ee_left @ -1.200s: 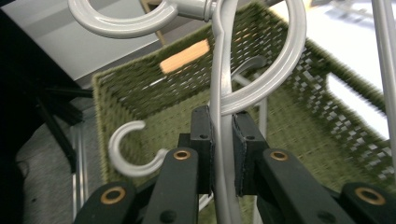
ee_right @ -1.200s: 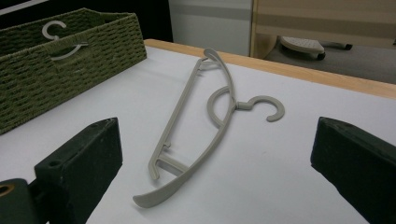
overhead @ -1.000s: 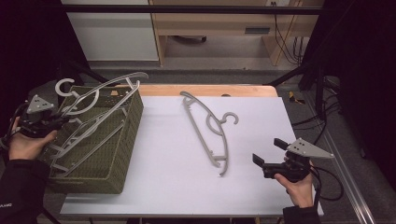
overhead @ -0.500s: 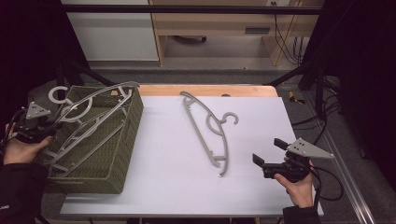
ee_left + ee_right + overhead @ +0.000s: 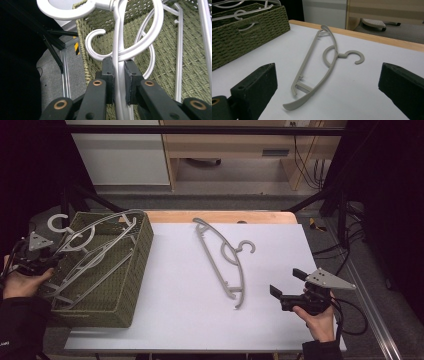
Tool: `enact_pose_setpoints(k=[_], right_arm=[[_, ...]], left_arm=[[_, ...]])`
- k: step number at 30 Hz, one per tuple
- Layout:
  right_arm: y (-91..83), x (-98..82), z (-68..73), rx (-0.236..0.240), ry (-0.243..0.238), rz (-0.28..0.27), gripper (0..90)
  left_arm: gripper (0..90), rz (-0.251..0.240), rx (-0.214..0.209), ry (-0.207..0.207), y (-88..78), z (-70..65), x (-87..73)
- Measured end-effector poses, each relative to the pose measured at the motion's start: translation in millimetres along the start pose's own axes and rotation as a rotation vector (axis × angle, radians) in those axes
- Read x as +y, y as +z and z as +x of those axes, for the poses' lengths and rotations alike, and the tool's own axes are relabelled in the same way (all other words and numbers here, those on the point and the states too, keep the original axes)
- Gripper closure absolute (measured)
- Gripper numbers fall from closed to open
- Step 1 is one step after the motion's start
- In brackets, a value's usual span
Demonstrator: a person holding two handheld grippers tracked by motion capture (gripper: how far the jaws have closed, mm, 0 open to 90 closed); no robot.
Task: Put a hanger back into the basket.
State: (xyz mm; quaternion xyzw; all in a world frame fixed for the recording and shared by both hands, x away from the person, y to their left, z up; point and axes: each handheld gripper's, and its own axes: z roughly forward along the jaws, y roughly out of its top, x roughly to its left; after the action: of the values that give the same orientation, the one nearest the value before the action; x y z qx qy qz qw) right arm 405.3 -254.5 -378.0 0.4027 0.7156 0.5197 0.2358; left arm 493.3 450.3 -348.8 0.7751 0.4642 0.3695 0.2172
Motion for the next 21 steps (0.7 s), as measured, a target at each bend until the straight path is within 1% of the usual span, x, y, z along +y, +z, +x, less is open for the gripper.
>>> enact_pose_setpoints(k=[1, 3, 4, 5, 6, 8, 12, 16, 18, 20, 21], right_arm=[[-0.1, 0.0, 0.0, 0.001, 0.001, 0.000, 2.5], [-0.2, 0.0, -0.1, 0.000, 0.001, -0.001, 2.5], [-0.3, 0.0, -0.1, -0.001, 0.002, -0.001, 2.5], [-0.2, 0.0, -0.1, 0.000, 0.002, -0.001, 2.5], [-0.1, 0.0, 0.0, 0.000, 0.001, 0.000, 2.5], [-0.1, -0.1, 0.2, 0.000, 0.001, 0.000, 2.5], [-0.1, 0.0, -0.1, -0.003, 0.004, -0.002, 2.5], [0.3, -0.1, 0.2, 0.000, 0.000, 0.001, 2.4], [0.9, -0.1, 0.6, -0.001, 0.003, 0.001, 2.5], [1.0, -0.1, 0.7, -0.001, 0.000, 0.001, 2.5], [0.8, -0.1, 0.8, -0.002, 0.001, 0.001, 2.5]], left_arm=[[81.0, 0.000, 0.003, -0.004, 1.5, -0.4, -0.9], [81.0, 0.007, 0.015, 0.004, 3.3, -1.2, -2.4], [81.0, 0.019, 0.018, 0.013, 4.4, -2.0, -2.6], [81.0, 0.019, 0.018, 0.013, 4.4, -2.0, -2.6], [81.0, 0.036, 0.033, 0.039, 7.9, -5.5, -2.2], [81.0, 0.054, 0.038, 0.061, 10.8, -8.9, -1.8], [81.0, 0.060, 0.039, 0.063, 15.8, -14.5, -3.7], [81.0, 0.065, 0.019, 0.043, 18.8, -14.5, -9.1], [80.9, 0.079, 0.009, 0.048, 22.4, -17.0, -10.6], [80.8, 0.105, 0.011, 0.071, 26.3, -21.5, -11.0], [80.7, 0.109, -0.003, 0.067, 27.6, -22.5, -11.2]])
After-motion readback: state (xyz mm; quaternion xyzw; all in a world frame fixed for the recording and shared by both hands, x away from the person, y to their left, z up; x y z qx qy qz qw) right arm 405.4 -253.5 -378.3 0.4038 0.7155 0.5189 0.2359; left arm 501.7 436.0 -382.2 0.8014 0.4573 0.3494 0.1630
